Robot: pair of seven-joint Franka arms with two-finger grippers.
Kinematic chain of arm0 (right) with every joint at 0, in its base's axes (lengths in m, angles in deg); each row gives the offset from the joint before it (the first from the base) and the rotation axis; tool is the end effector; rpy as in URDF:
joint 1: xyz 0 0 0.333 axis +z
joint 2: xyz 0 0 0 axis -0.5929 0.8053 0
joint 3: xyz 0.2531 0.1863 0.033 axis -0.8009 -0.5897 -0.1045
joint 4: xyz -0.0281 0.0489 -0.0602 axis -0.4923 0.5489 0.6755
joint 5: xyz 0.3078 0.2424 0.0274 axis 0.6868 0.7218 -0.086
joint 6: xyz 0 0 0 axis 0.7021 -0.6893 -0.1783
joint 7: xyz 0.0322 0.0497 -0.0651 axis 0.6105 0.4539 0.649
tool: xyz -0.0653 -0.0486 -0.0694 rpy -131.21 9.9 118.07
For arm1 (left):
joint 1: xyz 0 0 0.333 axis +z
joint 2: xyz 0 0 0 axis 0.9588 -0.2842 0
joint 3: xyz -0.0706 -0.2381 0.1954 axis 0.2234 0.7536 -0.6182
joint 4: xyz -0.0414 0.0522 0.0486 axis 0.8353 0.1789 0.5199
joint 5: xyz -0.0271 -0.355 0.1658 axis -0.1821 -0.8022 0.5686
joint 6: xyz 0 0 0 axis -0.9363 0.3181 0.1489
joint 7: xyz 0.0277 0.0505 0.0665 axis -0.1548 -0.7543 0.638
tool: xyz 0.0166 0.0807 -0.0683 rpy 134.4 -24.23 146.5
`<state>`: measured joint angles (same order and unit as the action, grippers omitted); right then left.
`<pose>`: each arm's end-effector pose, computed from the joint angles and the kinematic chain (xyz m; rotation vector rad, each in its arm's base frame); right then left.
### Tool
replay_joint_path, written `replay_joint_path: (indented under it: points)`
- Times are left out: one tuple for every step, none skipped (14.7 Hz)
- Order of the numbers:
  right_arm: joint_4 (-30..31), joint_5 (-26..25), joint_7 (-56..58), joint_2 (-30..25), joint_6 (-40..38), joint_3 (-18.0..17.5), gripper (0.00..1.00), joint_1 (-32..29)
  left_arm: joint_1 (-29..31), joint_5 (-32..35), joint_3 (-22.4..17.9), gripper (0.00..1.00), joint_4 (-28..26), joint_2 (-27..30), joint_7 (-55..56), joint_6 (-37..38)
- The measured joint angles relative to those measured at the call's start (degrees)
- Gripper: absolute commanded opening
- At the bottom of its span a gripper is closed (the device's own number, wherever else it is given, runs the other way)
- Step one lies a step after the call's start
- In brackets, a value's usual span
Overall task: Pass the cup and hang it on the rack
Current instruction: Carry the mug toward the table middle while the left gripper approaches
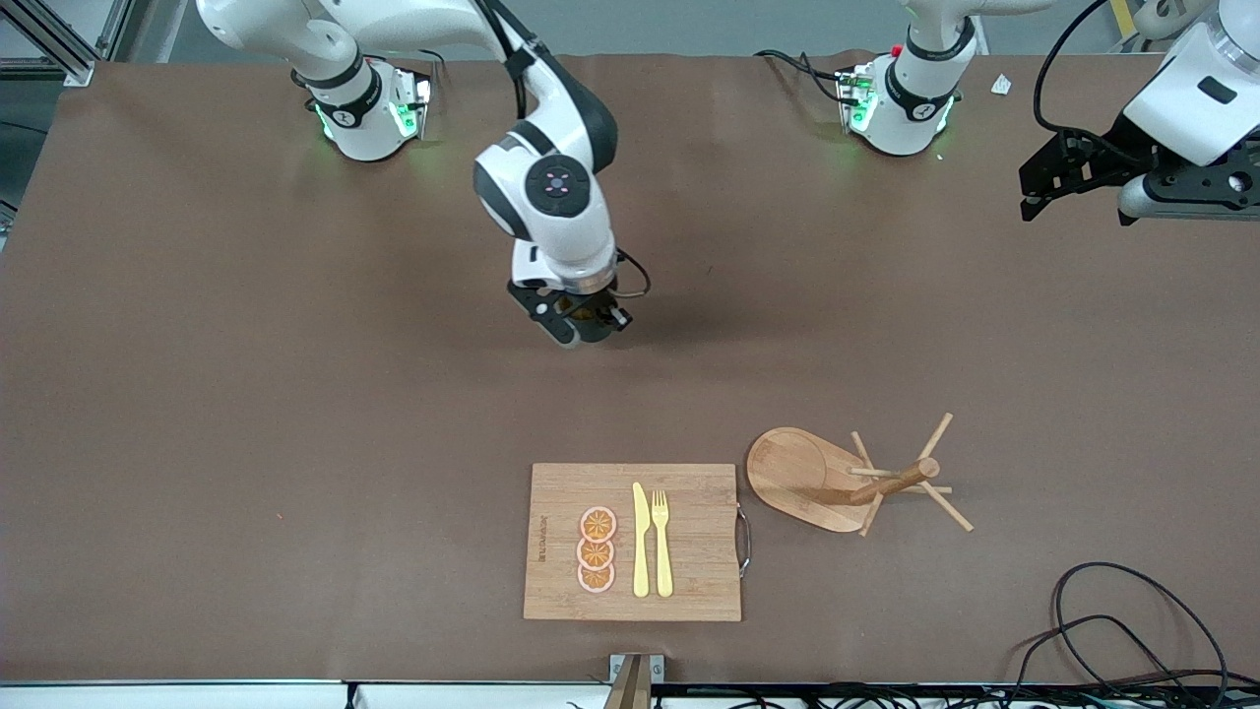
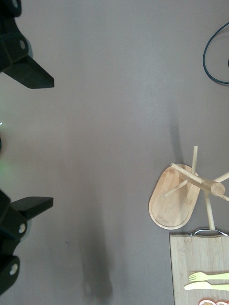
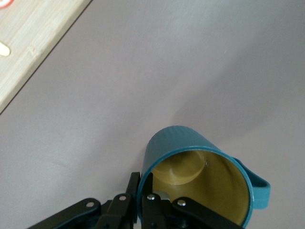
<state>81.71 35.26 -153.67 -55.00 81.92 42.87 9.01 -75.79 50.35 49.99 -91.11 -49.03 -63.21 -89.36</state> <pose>0.4763 0.4835 0.3104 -2.8310 1.2227 0.0295 0.5192 -0.1007 0.6704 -3.1203 0.1381 -0.0193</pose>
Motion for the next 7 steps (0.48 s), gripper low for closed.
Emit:
replay_joint_path:
  points:
    - [-0.9, -0.3, -1.5, 1.1, 0.0, 0.0, 0.0, 0.9, 0.0, 0.0, 0.0, 1.0, 0.0, -0.1, 0.0, 0.0]
    - [-1.5, -0.6, -3.1, 2.0, 0.0, 0.0, 0.0, 1.5, 0.0, 0.0, 0.0, 1.0, 0.0, -0.2, 0.0, 0.0]
    - [-2.3, -0.7, -5.0, 2.7, 0.0, 0.1, 0.0, 2.0, 0.0, 0.0, 0.0, 1.0, 0.0, -0.4, 0.0, 0.0]
    - [-3.3, -0.7, -7.0, 3.5, 0.0, 0.1, 0.0, 2.3, 0.0, 0.0, 0.0, 1.0, 0.0, -0.5, 0.0, 0.0]
    - [-4.4, -0.7, -8.8, 4.3, 0.0, 0.1, 0.0, 2.6, 0.0, 0.0, 0.0, 1.0, 0.0, -0.7, 0.0, 0.0]
    - [-5.4, -0.7, -10.5, 5.0, 0.0, 0.1, 0.0, 2.8, 0.0, 0.0, 0.0, 1.0, 0.0, -1.0, 0.0, 0.0]
    - [-6.2, -0.7, -12.1, 5.7, 0.0, 0.1, 0.0, 3.1, -0.1, 0.0, 0.0, 1.0, 0.0, -1.2, 0.0, 0.0]
